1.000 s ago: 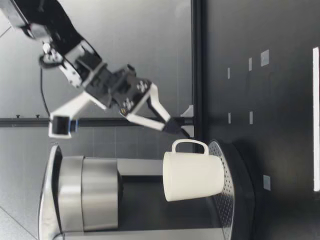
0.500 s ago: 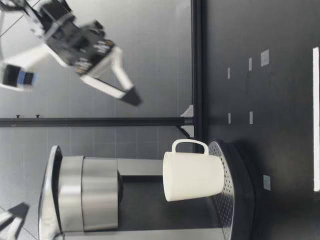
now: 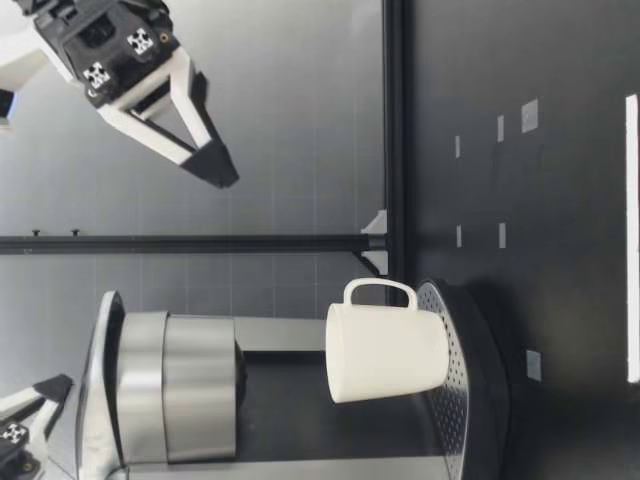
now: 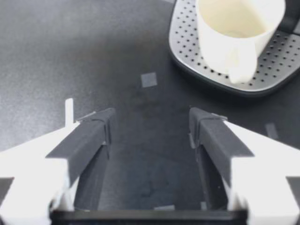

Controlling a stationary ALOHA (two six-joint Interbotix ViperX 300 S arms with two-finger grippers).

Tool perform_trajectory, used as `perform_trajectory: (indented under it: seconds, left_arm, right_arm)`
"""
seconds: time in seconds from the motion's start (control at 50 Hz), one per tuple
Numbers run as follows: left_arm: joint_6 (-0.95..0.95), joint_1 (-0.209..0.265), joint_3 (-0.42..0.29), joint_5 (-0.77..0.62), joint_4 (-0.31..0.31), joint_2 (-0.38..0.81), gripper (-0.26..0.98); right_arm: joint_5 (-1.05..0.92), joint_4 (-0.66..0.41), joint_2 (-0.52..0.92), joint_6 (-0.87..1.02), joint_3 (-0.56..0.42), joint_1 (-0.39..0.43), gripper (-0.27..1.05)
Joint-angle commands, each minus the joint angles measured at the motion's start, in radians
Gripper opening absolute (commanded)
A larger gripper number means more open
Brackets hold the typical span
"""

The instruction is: Place the coffee capsule inside the capsule container, then place the cup onto the center of the cup tray.

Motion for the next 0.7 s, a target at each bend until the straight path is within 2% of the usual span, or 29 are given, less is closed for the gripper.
perform_trajectory:
  seconds: [0.0,0.38,0.68]
  left_arm:
    - [0.006,0.005,-0.035,0.018,0.005,-0.006,0.1]
    - [0.011,0.005,-0.038,0.083,-0.008,0.015,0.1]
    - [0.058,-0.012,-0.038,0.135,-0.092,0.021,0.1]
  right_arm:
    - [-0.008,0.005,-0.028,-0.002,-0.011,0.003,0.6]
    - [-0.009,0.002,-0.02,-0.008,-0.011,0.005,0.6]
    - [-0.031,0.0,-0.002,-0.009,-0.011,0.005,0.6]
